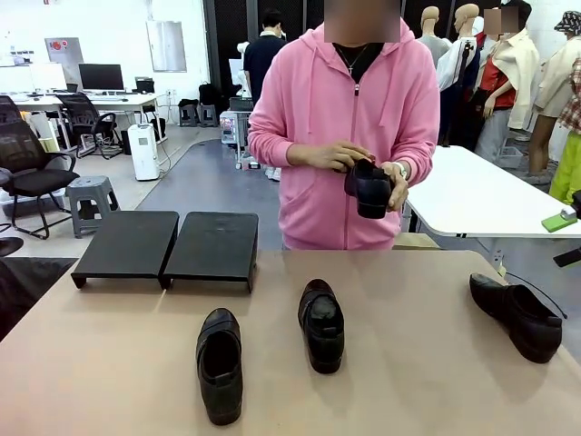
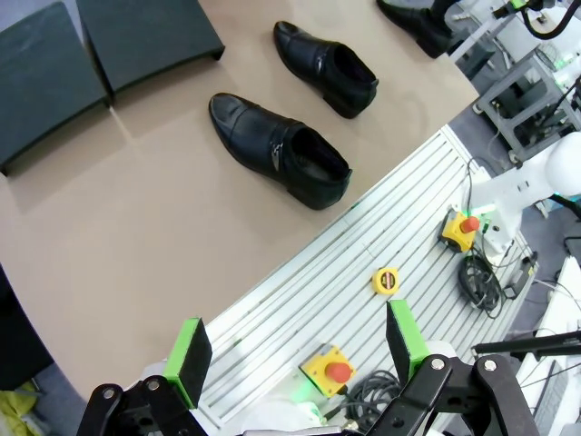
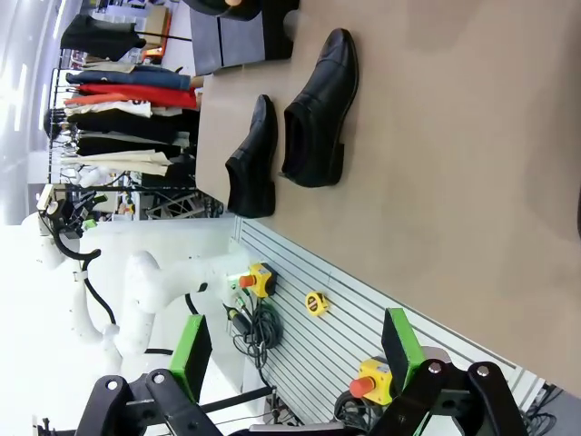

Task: Organize the shoes by placing them on the stand.
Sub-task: Place the Shoe from the middle of the table onto the Shoes Stand.

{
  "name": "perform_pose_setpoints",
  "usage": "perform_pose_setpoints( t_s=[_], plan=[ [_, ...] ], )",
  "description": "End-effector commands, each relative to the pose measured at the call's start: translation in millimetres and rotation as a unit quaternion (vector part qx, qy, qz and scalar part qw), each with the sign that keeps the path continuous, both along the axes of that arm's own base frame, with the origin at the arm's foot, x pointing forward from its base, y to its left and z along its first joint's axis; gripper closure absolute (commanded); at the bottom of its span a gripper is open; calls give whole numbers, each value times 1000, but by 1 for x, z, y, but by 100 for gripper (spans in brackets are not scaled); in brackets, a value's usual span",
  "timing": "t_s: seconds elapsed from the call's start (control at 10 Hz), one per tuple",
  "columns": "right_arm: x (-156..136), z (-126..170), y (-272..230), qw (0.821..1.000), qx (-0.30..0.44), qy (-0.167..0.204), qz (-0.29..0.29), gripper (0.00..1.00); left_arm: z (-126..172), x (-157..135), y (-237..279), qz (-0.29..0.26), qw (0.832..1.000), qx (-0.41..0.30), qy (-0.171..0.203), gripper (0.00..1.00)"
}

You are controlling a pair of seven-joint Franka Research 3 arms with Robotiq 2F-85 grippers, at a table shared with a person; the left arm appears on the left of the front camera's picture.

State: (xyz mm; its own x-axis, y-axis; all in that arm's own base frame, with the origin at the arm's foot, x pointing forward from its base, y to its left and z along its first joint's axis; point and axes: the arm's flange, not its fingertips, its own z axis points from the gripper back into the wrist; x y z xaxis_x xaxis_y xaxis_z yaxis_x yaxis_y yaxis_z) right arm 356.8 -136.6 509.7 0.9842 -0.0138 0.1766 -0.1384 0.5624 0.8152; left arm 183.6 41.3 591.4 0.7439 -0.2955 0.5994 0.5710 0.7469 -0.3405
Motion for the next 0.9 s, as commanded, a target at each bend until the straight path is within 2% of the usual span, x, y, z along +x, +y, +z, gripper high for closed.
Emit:
perform_pose_setpoints(
  t_s=[0.0,0.1,0.3,0.4,0.5,0.6,0.7,0.8],
  plan=[
    [-1,4,0,1000,0,2,1,0,1,-1,2,-10,1000,-6,-2,0],
    [-1,4,0,1000,0,2,1,0,0,0,0,0,1000,0,0,0],
    [-1,4,0,1000,0,2,1,0,33,22,-114,-25,994,64,87,0],
    [-1,4,0,1000,0,2,1,0,33,34,-170,8,987,56,152,0],
    [-1,4,0,1000,0,2,1,0,22,45,-219,4,975,70,209,0],
    [-1,4,0,1000,0,2,1,0,-3,60,-270,80,956,121,256,0],
    [-1,4,0,1000,0,2,1,0,-18,71,-308,82,951,121,272,0],
    [-1,4,0,1000,0,2,1,0,-31,85,-339,112,953,101,263,0]
  ],
)
